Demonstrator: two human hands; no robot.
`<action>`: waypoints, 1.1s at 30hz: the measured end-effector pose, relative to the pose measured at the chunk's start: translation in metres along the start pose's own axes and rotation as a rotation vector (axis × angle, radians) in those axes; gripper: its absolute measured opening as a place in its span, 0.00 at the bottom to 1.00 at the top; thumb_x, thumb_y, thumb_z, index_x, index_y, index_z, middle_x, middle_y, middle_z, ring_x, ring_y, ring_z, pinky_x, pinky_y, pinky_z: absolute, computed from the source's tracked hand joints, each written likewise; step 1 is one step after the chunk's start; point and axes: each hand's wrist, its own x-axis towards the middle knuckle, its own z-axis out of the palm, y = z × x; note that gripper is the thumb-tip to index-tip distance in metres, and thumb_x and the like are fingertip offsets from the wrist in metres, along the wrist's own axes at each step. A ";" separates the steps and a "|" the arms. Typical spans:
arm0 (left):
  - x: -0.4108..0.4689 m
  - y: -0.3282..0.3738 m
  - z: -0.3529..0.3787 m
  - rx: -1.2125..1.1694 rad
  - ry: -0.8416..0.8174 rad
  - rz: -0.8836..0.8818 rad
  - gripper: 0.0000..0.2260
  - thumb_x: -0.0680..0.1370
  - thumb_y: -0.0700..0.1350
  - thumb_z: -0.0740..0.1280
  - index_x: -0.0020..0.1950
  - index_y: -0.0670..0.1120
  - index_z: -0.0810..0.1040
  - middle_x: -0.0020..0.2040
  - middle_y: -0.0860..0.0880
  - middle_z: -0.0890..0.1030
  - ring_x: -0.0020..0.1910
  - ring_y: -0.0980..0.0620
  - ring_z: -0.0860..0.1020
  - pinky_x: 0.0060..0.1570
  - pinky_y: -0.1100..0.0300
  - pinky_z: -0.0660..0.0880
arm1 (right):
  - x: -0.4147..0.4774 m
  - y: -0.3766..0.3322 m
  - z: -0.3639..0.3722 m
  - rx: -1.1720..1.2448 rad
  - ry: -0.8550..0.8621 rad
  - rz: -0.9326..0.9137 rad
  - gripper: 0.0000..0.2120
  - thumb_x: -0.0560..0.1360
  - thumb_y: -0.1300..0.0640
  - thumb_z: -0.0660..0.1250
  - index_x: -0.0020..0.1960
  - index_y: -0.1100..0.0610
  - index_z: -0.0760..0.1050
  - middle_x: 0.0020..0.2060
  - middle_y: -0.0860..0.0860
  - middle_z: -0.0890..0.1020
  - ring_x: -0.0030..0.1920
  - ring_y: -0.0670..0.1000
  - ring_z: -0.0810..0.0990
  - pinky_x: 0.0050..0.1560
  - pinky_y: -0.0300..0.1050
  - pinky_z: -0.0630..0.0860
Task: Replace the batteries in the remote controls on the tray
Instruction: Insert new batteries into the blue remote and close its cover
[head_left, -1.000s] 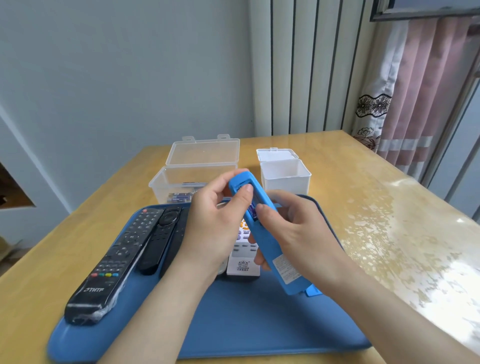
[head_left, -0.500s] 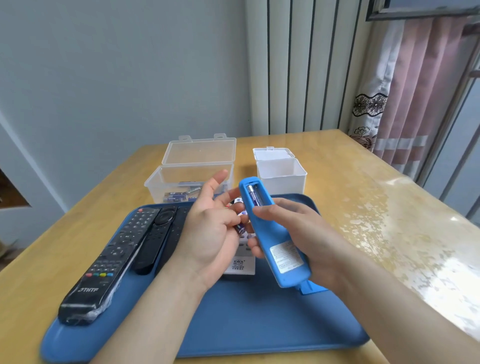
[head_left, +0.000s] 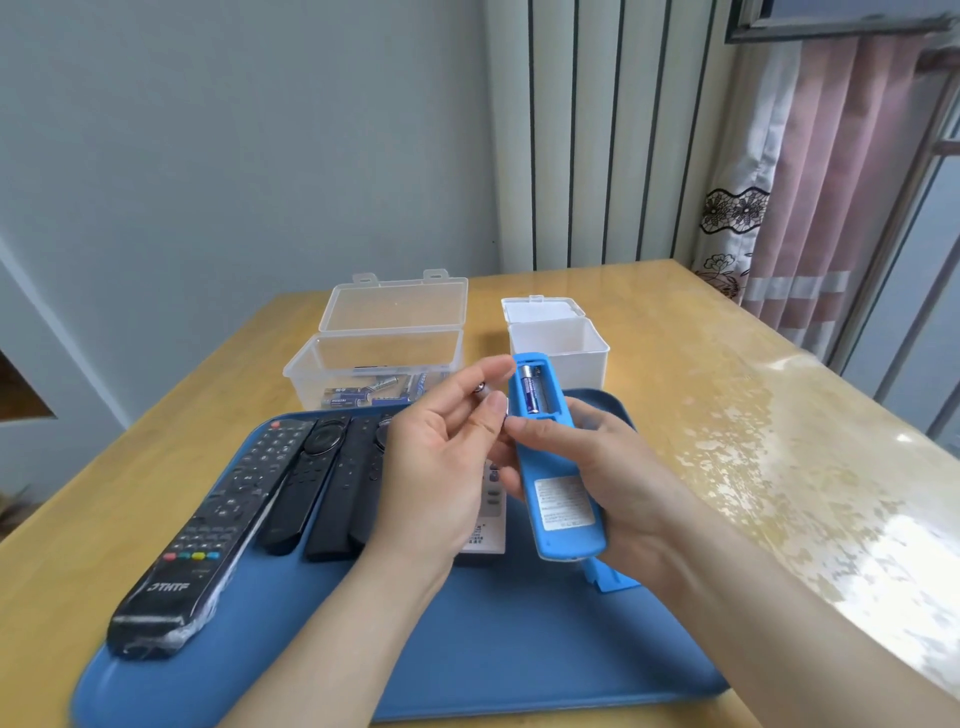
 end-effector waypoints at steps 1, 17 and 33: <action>0.001 0.000 -0.001 0.011 -0.007 0.009 0.10 0.80 0.37 0.63 0.56 0.47 0.81 0.41 0.52 0.85 0.34 0.56 0.79 0.34 0.63 0.77 | 0.000 -0.001 -0.001 0.012 0.003 -0.009 0.13 0.74 0.65 0.70 0.57 0.66 0.75 0.36 0.58 0.83 0.30 0.52 0.80 0.33 0.41 0.80; -0.003 0.002 -0.007 0.458 0.049 0.439 0.11 0.72 0.39 0.74 0.52 0.49 0.84 0.49 0.58 0.85 0.50 0.65 0.82 0.48 0.70 0.77 | 0.000 0.003 0.005 -0.337 0.034 -0.144 0.10 0.75 0.67 0.64 0.54 0.59 0.76 0.37 0.55 0.80 0.36 0.52 0.79 0.36 0.44 0.79; 0.006 0.014 -0.014 0.241 0.084 0.103 0.25 0.66 0.35 0.77 0.55 0.59 0.80 0.55 0.53 0.76 0.52 0.57 0.76 0.42 0.65 0.77 | -0.010 0.002 0.014 -0.464 -0.101 -0.176 0.22 0.63 0.57 0.61 0.56 0.50 0.76 0.34 0.46 0.80 0.35 0.47 0.79 0.37 0.40 0.77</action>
